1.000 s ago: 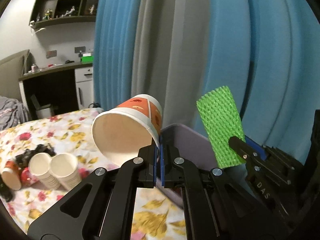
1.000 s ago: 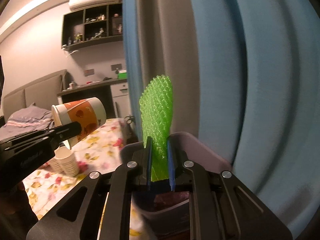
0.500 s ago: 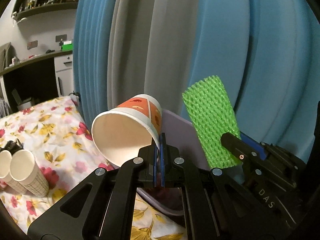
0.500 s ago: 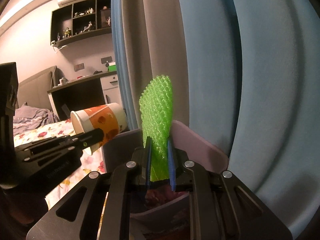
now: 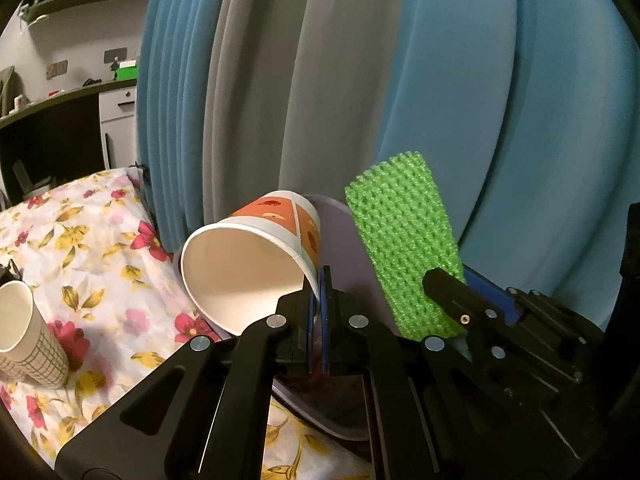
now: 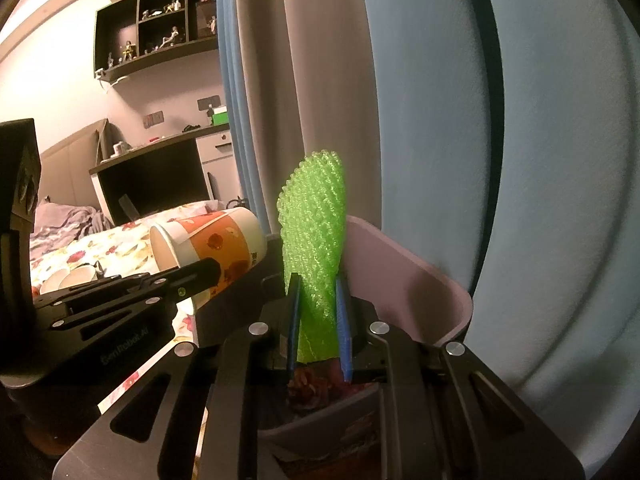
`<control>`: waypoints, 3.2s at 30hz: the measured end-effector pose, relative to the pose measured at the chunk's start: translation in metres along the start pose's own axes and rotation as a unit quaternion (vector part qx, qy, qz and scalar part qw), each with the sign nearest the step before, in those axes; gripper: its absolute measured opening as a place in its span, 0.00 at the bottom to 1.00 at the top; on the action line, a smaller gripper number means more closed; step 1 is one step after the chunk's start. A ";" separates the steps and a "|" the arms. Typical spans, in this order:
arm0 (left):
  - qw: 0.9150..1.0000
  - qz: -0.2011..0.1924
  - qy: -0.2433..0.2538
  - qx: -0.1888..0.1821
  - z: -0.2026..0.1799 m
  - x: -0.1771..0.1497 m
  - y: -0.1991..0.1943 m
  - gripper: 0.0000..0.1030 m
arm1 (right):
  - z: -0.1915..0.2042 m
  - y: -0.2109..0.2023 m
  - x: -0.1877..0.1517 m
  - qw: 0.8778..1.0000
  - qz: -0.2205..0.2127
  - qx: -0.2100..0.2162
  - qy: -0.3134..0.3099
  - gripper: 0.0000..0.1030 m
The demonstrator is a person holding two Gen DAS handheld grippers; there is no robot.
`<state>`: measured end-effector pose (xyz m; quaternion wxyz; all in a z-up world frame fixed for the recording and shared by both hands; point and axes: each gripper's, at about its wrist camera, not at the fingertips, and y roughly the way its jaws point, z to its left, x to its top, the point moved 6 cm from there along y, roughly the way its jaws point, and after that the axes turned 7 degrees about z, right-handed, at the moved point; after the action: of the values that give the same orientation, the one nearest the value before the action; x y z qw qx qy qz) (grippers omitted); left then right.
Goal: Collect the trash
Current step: 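Open both tools to drop the orange cup and green net into the bin, then move both open tools back toward the black bags and cups on the bed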
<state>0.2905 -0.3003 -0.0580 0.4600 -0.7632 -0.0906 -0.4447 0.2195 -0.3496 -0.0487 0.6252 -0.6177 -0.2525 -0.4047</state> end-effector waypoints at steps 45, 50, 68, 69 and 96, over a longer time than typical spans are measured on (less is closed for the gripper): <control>0.984 -0.063 -0.060 0.154 0.067 -0.046 -0.112 0.93 | 0.014 -0.056 -0.018 1.000 -0.024 0.018 0.006 0.84; 0.977 -0.070 -0.076 0.188 0.095 -0.066 -0.148 0.94 | 0.047 -0.069 -0.023 0.998 -0.026 0.052 -0.017 0.85; 0.938 -0.091 -0.159 0.294 0.216 -0.134 -0.272 0.94 | 0.193 -0.080 -0.046 0.983 -0.009 0.151 -0.100 0.85; 0.936 -0.092 -0.161 0.299 0.220 -0.136 -0.276 0.94 | 0.203 -0.079 -0.047 0.982 -0.008 0.155 -0.105 0.85; 0.867 -0.113 -0.265 0.406 0.360 -0.172 -0.349 0.94 | 0.418 0.019 -0.069 0.953 0.059 0.204 -0.217 0.79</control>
<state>0.2126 0.2240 -0.0377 0.6344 -0.5831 -0.4670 -0.1985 0.2742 0.0707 -0.0698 0.6907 -0.5639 -0.4224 -0.1629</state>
